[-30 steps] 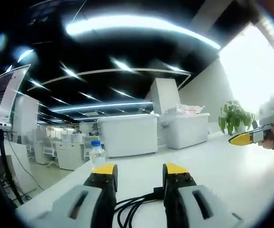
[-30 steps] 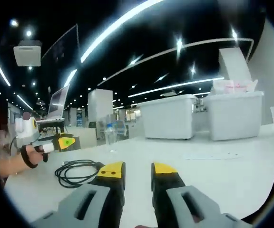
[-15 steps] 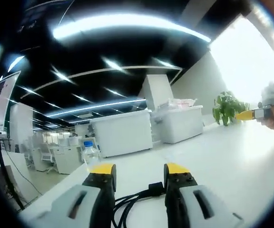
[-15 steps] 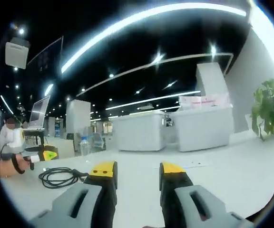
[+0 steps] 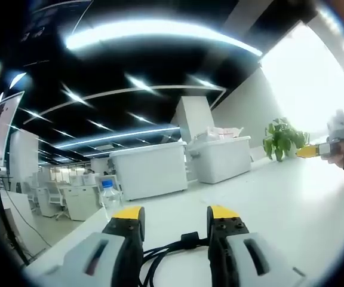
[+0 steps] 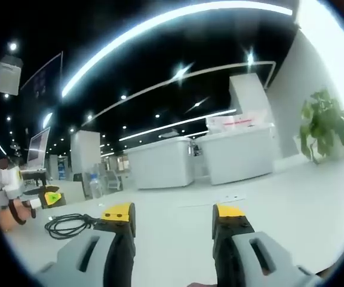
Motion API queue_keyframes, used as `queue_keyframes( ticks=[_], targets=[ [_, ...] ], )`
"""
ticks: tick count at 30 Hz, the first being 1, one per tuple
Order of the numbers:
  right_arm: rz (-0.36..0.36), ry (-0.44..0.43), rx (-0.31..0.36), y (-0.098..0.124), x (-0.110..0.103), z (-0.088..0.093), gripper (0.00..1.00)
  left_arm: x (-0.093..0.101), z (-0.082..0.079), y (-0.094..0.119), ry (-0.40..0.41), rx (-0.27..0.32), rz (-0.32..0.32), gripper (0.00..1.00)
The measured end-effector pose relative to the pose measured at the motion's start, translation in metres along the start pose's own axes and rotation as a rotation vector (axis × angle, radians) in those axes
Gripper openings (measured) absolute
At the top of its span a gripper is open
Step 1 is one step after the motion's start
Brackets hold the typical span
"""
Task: Coil the Type-C to USB data cable on the desktop and secure it with Velcro straps.
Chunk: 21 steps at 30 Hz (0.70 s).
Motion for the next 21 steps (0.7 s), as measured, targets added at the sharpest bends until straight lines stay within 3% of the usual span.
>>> queue_keyframes(
  ticks=[5, 21],
  targets=[
    [0.021, 0.070, 0.016, 0.0020, -0.0020, -0.0011, 0.55, 0.0038, 0.0047, -0.0015, 0.018, -0.016, 0.015, 0.42],
    [0.026, 0.044, -0.014, 0.0003, -0.0025, 0.0058, 0.57, 0.0034, 0.0097, -0.0028, 0.038, -0.037, 0.004, 0.45]
  ],
)
Point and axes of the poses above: the point that each gripper's makers call its tool centre point, and the gripper's own axes: y roughly backward along the fingers, x roughly to its right, z roughly out of its underside, the point moved 5 cm from there along y, roughly backward along the fingers, and after that the axes turned 2 degrees about z, right-handed, at the moved point
